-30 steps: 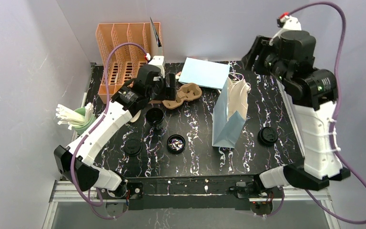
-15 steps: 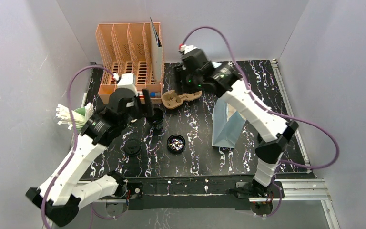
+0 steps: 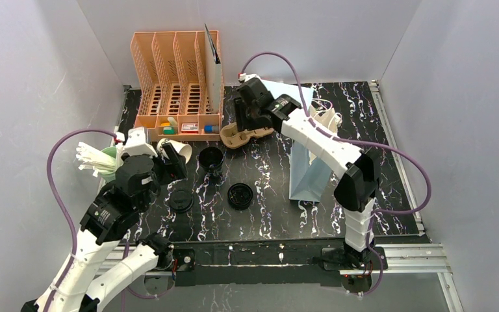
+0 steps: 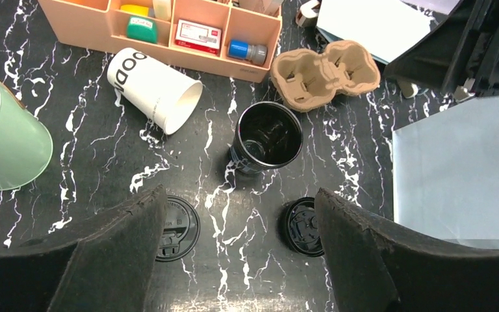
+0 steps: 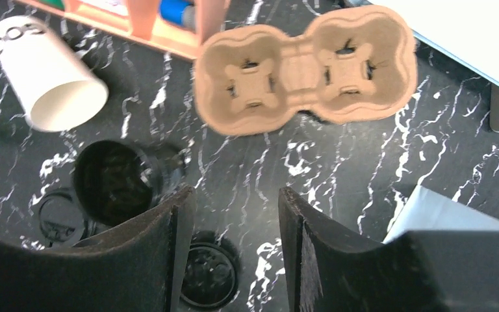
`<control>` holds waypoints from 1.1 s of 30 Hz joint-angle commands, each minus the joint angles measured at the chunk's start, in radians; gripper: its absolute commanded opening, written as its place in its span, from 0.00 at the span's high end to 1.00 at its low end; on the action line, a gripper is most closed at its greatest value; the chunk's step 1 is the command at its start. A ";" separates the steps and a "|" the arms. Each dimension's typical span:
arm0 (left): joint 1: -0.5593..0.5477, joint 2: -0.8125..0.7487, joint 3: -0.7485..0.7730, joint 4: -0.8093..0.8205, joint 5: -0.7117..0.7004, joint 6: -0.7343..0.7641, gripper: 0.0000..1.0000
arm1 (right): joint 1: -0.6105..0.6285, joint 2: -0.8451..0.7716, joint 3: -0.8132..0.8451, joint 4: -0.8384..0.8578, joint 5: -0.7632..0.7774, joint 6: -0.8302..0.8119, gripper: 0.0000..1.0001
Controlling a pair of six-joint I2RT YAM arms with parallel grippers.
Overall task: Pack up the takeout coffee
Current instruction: Pick up the cup tray from the center of the board.
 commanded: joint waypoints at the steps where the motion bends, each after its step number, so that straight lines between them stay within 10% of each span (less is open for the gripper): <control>1: 0.004 0.005 -0.029 -0.029 -0.006 -0.011 0.18 | -0.111 0.024 -0.039 0.071 -0.113 -0.032 0.43; 33: 0.004 0.024 -0.084 0.016 0.080 0.024 0.16 | -0.137 0.412 0.182 0.156 -0.044 -0.259 0.33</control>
